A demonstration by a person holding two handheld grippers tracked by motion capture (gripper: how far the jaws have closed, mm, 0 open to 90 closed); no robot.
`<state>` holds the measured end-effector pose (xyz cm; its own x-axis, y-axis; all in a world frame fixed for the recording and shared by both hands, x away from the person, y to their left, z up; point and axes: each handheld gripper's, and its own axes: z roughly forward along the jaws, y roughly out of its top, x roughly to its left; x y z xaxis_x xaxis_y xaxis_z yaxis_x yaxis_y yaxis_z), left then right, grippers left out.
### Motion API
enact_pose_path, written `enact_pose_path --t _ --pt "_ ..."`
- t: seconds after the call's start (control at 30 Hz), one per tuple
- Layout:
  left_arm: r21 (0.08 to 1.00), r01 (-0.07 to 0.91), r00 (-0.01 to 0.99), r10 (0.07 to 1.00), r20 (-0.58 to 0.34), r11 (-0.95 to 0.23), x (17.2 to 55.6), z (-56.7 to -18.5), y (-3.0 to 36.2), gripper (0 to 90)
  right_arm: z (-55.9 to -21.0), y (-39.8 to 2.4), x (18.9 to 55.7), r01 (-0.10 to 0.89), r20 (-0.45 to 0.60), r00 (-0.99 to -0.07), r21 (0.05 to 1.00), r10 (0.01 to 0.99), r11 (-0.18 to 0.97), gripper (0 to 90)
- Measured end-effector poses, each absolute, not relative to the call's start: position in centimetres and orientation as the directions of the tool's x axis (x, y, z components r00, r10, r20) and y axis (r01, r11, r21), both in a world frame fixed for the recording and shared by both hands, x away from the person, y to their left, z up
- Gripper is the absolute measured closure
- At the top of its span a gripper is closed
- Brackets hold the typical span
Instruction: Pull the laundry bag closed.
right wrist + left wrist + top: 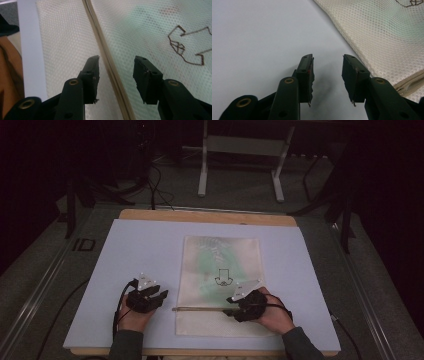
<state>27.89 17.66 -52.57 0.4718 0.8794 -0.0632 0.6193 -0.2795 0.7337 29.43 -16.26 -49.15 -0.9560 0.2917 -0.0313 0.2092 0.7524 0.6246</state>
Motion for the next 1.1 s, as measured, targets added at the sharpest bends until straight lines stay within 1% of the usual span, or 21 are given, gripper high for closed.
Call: enact_pose_path --t 0.47,1.03,1.1 --pt "0.732 0.621 0.470 0.881 -0.063 -0.279 27.9 -52.6 17.7 59.8 -49.2 -13.9 29.6 0.176 -0.025 -0.970 0.619 0.243 0.765 58.1" --pt "0.730 0.620 0.473 0.879 -0.056 -0.287 27.9 -52.6 17.7 59.4 -49.7 -10.7 29.9 0.148 -0.013 -0.980 0.622 0.199 0.769 56.7" --pt "0.728 0.621 0.475 0.878 -0.056 -0.289 27.9 -52.6 17.7 59.3 -49.7 -9.8 29.9 0.138 -0.013 -0.982 0.624 0.186 0.769 57.0"
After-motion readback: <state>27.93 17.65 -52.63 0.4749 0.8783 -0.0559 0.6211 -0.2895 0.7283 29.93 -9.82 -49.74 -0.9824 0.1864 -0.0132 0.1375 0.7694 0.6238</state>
